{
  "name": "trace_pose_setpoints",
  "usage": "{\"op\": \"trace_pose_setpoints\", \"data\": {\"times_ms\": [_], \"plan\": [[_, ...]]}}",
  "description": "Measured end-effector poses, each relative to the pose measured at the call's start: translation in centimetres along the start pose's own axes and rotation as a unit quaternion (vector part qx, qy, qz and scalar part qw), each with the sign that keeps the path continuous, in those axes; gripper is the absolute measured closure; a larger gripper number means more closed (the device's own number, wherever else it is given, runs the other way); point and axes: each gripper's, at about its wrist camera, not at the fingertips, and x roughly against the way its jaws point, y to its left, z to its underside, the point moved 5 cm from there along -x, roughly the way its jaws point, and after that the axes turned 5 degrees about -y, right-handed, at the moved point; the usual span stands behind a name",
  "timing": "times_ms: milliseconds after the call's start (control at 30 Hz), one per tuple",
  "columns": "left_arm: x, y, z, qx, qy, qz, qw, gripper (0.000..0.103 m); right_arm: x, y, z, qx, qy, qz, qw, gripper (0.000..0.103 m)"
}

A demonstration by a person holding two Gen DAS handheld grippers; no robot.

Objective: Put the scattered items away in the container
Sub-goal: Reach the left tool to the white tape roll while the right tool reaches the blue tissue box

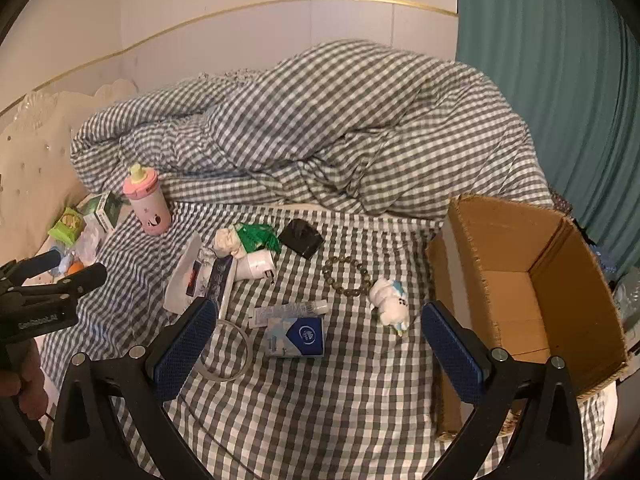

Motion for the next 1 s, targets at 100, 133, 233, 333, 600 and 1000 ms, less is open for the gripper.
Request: {"op": "trace_pose_setpoints", "data": {"times_ms": [100,133,233,333,600,1000], "plan": [[-1.1,0.0,0.5,-0.001,0.011,-0.002,0.9999,0.0,-1.0,0.1,0.4,0.0,0.01,-0.005,1.0,0.0],[-1.4,0.0,0.6,-0.002,0.013,-0.002,0.9999,0.0,-1.3,0.1,0.5,0.0,0.013,-0.006,1.0,0.0],[-2.4,-0.3,1.1,-0.004,0.023,-0.002,0.9997,0.0,-2.3,0.2,0.9,0.001,0.023,-0.009,1.0,0.0],[-3.3,-0.6,1.6,-0.006,0.033,0.002,0.9994,0.0,-3.4,0.2,1.4,0.003,0.036,-0.008,0.999,0.0],[-5.7,-1.5,3.6,-0.014,0.061,0.013,0.998,0.0,-6.1,0.5,3.1,0.009,0.071,-0.021,0.997,0.0],[-9.6,-2.9,6.5,-0.021,0.1,0.032,0.9943,0.0,-10.3,0.5,5.8,0.018,0.12,-0.03,0.992,0.0]]}}
